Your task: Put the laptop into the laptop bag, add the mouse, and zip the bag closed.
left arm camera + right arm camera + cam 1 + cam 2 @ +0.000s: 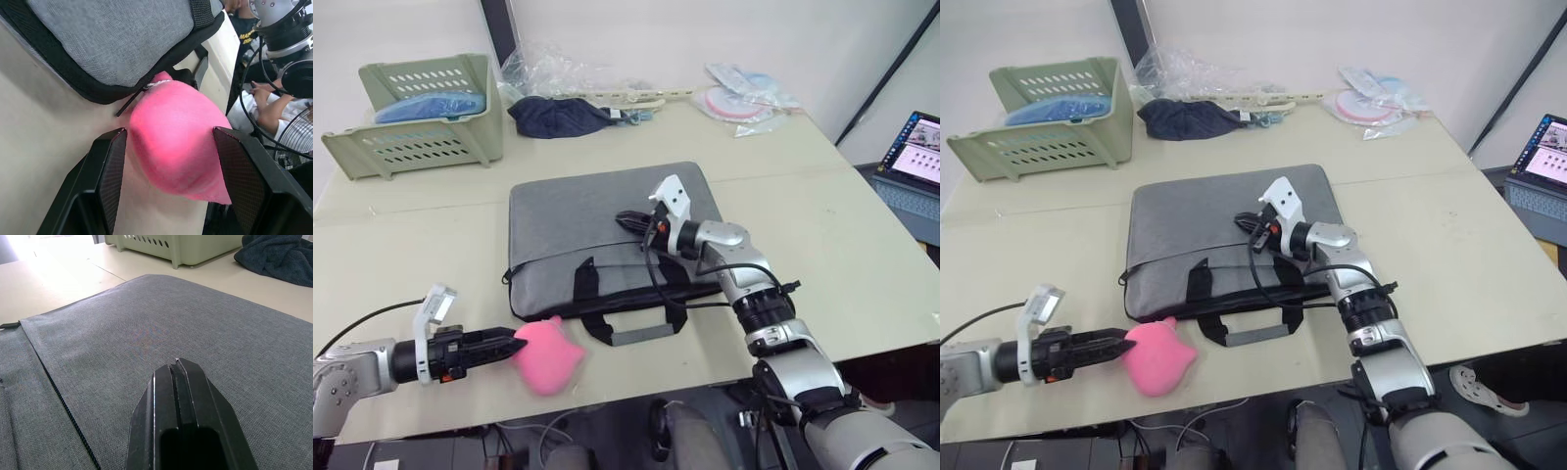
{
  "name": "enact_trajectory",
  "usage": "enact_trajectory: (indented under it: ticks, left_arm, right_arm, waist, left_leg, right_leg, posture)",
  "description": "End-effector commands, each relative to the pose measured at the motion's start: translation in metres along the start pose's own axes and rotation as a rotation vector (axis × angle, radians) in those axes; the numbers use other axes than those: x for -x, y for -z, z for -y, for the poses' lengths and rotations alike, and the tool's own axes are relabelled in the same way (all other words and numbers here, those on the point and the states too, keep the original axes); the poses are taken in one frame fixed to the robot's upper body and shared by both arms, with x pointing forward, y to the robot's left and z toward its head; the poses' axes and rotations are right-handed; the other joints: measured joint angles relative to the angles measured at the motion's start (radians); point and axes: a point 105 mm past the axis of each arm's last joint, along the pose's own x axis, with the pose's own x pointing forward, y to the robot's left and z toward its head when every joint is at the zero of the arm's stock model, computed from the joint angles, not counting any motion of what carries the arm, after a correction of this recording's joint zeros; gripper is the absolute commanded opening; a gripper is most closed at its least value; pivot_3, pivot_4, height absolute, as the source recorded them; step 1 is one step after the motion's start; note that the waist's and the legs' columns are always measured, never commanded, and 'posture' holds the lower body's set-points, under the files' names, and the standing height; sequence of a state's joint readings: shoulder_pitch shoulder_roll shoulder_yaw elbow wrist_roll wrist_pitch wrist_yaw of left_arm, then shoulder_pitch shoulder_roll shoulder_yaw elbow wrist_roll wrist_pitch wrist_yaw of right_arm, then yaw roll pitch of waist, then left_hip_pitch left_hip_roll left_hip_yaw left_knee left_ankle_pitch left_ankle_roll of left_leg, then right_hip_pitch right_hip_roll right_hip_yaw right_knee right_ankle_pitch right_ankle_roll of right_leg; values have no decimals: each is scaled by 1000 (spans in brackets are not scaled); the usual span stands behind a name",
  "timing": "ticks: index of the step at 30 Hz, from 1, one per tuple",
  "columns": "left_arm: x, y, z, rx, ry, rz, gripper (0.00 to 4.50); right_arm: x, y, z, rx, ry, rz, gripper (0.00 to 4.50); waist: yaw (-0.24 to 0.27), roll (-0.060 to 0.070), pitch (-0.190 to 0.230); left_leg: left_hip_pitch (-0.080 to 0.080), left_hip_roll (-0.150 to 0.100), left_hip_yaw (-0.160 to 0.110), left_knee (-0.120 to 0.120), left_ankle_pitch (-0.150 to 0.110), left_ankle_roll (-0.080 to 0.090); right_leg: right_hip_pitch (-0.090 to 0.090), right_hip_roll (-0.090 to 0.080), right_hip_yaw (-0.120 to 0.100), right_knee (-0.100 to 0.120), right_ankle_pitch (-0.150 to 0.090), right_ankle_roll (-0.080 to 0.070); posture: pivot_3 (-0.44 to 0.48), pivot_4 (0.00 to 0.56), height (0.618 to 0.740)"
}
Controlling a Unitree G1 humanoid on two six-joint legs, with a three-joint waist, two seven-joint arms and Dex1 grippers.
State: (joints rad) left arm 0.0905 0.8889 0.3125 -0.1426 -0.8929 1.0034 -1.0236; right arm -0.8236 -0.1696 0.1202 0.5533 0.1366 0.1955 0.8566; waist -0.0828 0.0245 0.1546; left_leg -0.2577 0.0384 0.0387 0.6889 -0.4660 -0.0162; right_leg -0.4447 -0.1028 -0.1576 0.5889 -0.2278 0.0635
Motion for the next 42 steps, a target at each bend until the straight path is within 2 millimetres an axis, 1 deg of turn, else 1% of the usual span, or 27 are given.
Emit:
enact_trajectory:
  ticks: [1,5,8,13,15,16,17,18,19,20,21,22,27,35,42]
  left_arm:
    - [-10,6,-1,6,5,0,2996]
    - [-14,6,2,14,24,4,2996]
    - [-17,8,9,28,61,-2,2996]
    - [-17,5,14,45,93,18,2996]
    - [-19,4,17,41,99,22,2494]
    - [-20,3,18,48,102,32,2322]
    - [-20,3,18,49,106,34,1721]
    - [-21,3,18,51,107,34,1313]
    - [-21,4,18,52,106,31,1056]
    - [-22,4,18,51,104,29,625]
    - [-23,5,18,55,105,28,431]
    - [-24,5,19,62,108,33,60]
    - [-30,9,24,78,133,29,60]
    - [-49,14,44,76,233,-9,60]
    - [-59,15,49,69,269,-20,60]
  right_arm:
    - [5,63,-14,-120,-16,-205,0]
    - [8,65,-15,-120,-16,-210,0]
    - [9,65,-14,-119,-13,-211,0]
    - [9,65,-14,-117,-13,-211,0]
    - [8,65,-15,-117,-14,-211,0]
    - [7,65,-15,-118,-15,-210,0]
    - [7,65,-15,-118,-16,-210,0]
    - [6,65,-15,-118,-16,-209,0]
    - [6,65,-16,-117,-17,-209,0]
    - [6,65,-16,-117,-17,-210,0]
    - [6,65,-16,-116,-17,-210,0]
    - [6,65,-16,-117,-17,-210,0]
    - [7,65,-14,-118,-13,-211,0]
    - [5,64,-15,-118,-13,-210,0]
    - [3,63,-17,-118,-18,-205,0]
  waist:
    - [0,0,0]
    - [1,0,0]
    - [2,-1,0]
    - [2,-1,0]
    - [2,-1,0]
    - [2,-1,0]
    - [2,0,0]
    - [2,0,0]
    - [2,0,0]
    - [3,-1,0]
    - [3,-1,0]
    - [2,-1,0]
    - [3,-1,0]
    - [3,-1,-1]
    - [5,-2,-1]
  left_leg:
    - [0,0,0,0,0,0]
    - [0,0,0,0,0,0]
    - [0,0,-1,0,0,0]
    - [0,0,-1,0,0,0]
    - [0,0,-2,0,0,0]
    - [0,0,-2,0,0,0]
    - [0,0,-2,0,0,0]
    - [0,0,-2,0,0,0]
    - [0,0,-2,0,0,0]
    - [0,0,-2,0,0,0]
    - [0,0,-2,0,0,0]
    - [0,0,-2,0,0,0]
    - [0,0,-2,0,0,0]
    - [0,0,-2,0,0,0]
    - [0,0,-2,0,0,0]
  right_leg:
    - [0,0,0,0,0,0]
    - [0,0,0,0,0,0]
    - [0,0,0,0,0,0]
    - [0,-1,0,0,0,0]
    - [0,-1,1,0,0,0]
    - [0,-1,1,0,0,0]
    - [0,-1,1,0,0,0]
    - [0,-1,1,0,0,0]
    - [0,-1,1,0,0,0]
    - [0,-1,1,0,0,0]
    - [0,-1,1,0,0,0]
    - [0,-1,1,0,0,0]
    - [0,-1,1,0,0,0]
    - [0,-1,3,0,0,0]
    - [0,-1,4,0,0,0]
  posture:
    - [0,150,740]
    - [0,150,740]
    - [0,150,740]
    - [0,150,740]
    - [0,150,740]
    - [0,150,740]
    - [0,150,740]
    - [0,150,740]
    - [0,150,740]
    - [0,150,740]
    - [0,150,740]
    - [0,150,740]
    - [0,150,740]
    - [0,150,740]
    - [0,150,740]
